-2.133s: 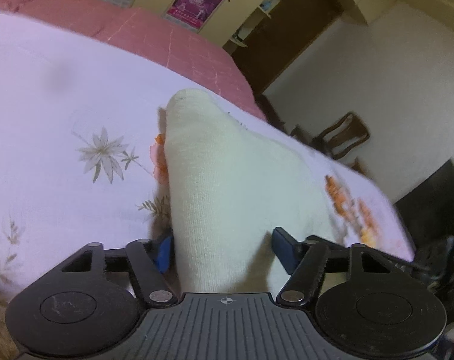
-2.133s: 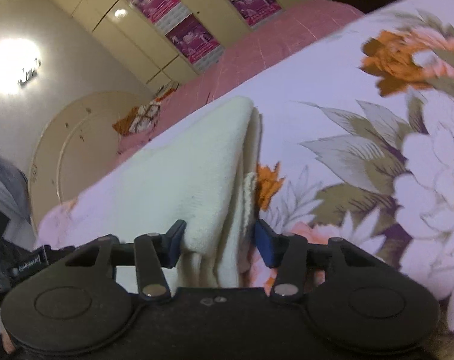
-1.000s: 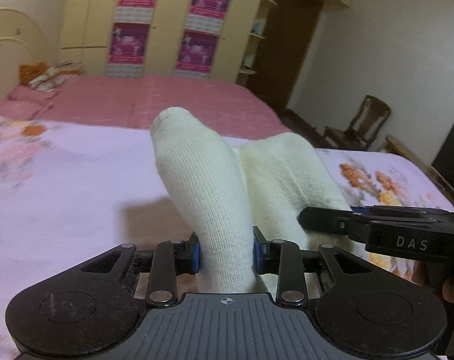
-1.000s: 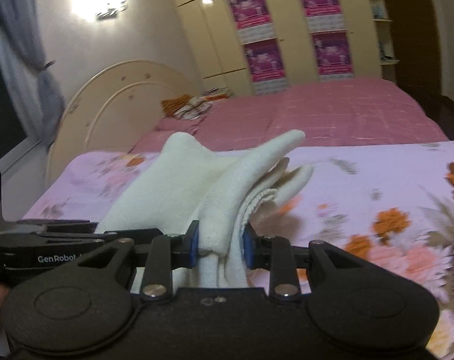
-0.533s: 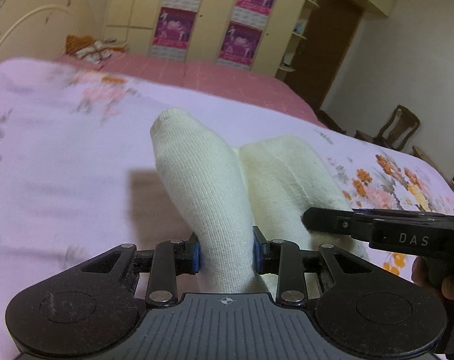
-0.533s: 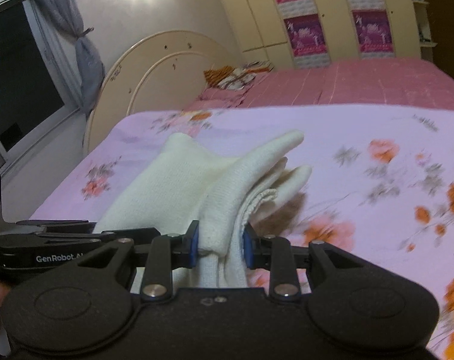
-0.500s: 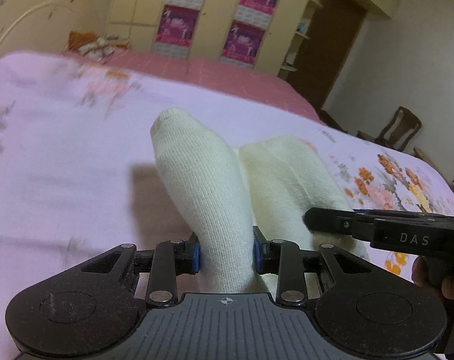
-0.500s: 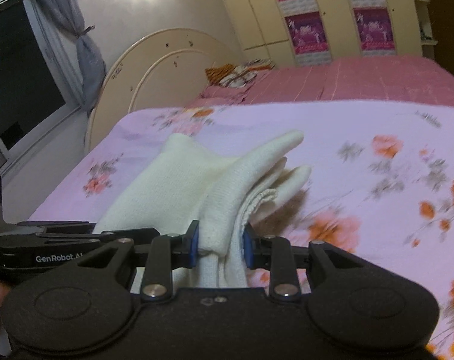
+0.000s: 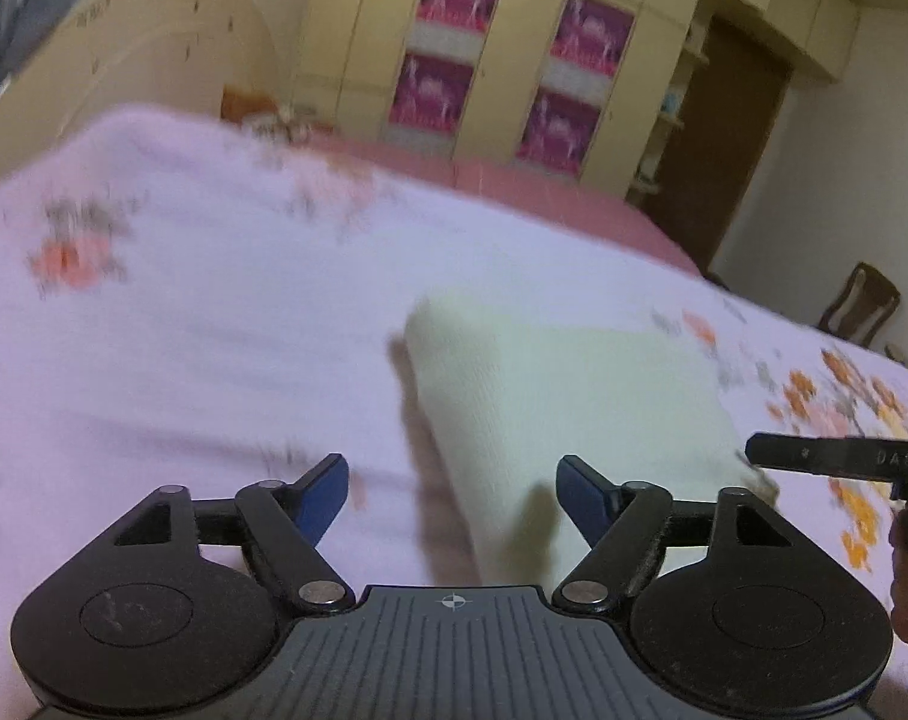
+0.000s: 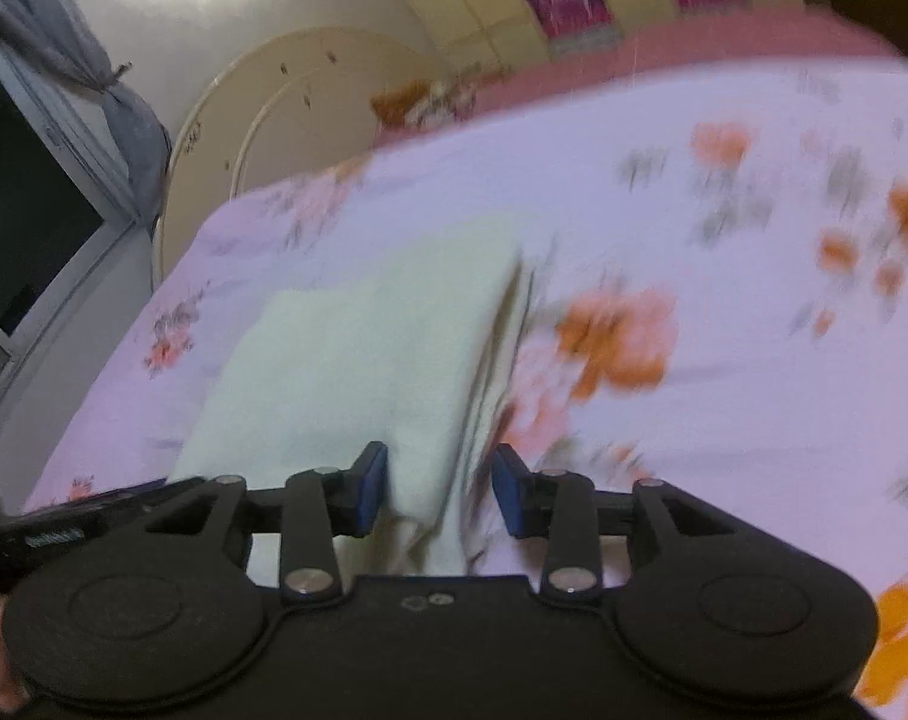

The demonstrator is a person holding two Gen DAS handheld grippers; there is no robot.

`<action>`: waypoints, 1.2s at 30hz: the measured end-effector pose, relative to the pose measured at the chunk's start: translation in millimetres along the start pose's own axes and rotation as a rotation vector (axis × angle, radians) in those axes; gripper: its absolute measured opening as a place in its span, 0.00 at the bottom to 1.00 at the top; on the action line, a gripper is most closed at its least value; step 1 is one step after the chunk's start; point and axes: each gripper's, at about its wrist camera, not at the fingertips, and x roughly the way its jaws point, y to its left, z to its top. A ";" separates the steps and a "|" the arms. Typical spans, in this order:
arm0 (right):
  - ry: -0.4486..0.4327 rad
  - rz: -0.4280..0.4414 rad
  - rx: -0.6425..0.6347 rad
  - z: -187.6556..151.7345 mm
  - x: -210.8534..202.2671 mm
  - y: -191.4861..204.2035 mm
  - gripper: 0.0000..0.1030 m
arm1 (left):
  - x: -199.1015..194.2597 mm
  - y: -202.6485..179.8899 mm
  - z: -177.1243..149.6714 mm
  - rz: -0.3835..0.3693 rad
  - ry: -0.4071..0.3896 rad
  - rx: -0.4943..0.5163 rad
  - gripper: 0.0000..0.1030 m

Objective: Fold small clothes
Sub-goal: 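Open both grippers and release the folded sweater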

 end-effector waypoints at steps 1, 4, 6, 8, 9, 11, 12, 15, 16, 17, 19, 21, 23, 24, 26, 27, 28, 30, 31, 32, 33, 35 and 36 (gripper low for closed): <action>-0.015 -0.010 -0.026 4.5 -1.3 4.1 0.24 | 2.2 -2.9 7.9 -0.015 -0.014 0.003 0.71; -0.033 -0.014 -0.096 20.0 6.5 18.2 0.21 | 20.0 -21.8 28.6 -0.058 -0.014 0.031 0.67; -0.017 0.001 -0.125 27.7 19.4 27.1 0.18 | 39.6 -33.5 33.9 -0.077 0.024 0.045 0.61; 0.017 -0.032 -0.170 28.7 35.6 31.8 0.18 | 62.6 -42.0 31.6 -0.063 0.104 0.064 0.61; 0.051 -0.070 -0.190 27.5 45.9 32.0 0.16 | 74.1 -46.8 27.8 -0.033 0.150 0.097 0.61; 0.078 -0.125 -0.238 23.3 58.9 30.0 0.17 | 73.5 -56.6 25.9 0.002 0.137 0.153 0.63; 0.075 -0.127 -0.246 23.4 58.2 29.3 0.18 | 68.6 -59.7 26.8 0.011 0.134 0.157 0.63; 0.038 -0.131 -0.243 25.3 35.7 35.3 0.20 | 45.0 -63.2 22.0 0.018 0.094 0.169 0.63; 0.021 -0.118 -0.246 23.5 25.7 39.0 0.20 | 36.1 -63.1 17.3 0.023 0.084 0.171 0.63; 0.013 -0.094 -0.245 19.9 14.8 41.3 0.20 | 26.9 -62.4 12.1 0.025 0.073 0.168 0.63; -0.002 -0.046 -0.254 8.5 -4.2 47.2 0.19 | 11.7 -62.2 -0.1 0.016 0.063 0.147 0.63; 0.011 -0.018 -0.285 -6.0 -16.6 56.8 0.19 | 0.2 -64.1 -14.7 0.026 0.063 0.150 0.63; 0.042 0.005 -0.311 -22.5 -22.9 65.4 0.19 | -4.5 -67.0 -29.7 0.054 0.089 0.157 0.63; 0.062 -0.006 -0.332 -30.0 -22.3 70.2 0.19 | -5.4 -67.9 -35.0 0.061 0.104 0.152 0.63; 0.102 -0.045 -0.365 -42.6 -17.4 75.8 0.19 | -6.6 -66.5 -47.2 0.067 0.140 0.122 0.63; 0.131 -0.073 -0.366 -47.9 -13.8 75.5 0.18 | -8.2 -66.0 -53.4 0.068 0.151 0.110 0.63; 0.153 -0.103 -0.368 -52.7 -11.3 74.6 0.18 | -11.2 -66.4 -59.0 0.066 0.154 0.102 0.63; 0.164 -0.152 -0.355 -59.3 -11.8 72.1 0.18 | -21.2 -67.8 -69.0 0.071 0.152 0.092 0.63; 0.161 -0.165 -0.344 -62.0 -16.4 71.8 0.21 | -26.3 -68.7 -72.3 0.071 0.150 0.091 0.63; 0.156 -0.173 -0.328 -63.3 -23.5 72.5 0.25 | -31.9 -69.9 -75.4 0.071 0.150 0.092 0.65; 0.143 -0.172 -0.310 -64.5 -32.1 72.7 0.28 | -37.8 -71.9 -79.3 0.073 0.149 0.094 0.67; 0.107 -0.167 -0.282 -67.0 -50.2 74.8 0.30 | -52.8 -75.2 -86.0 0.076 0.131 0.097 0.84; 0.093 -0.171 -0.270 -68.7 -58.9 76.7 0.35 | -60.5 -76.7 -88.0 0.074 0.117 0.094 0.86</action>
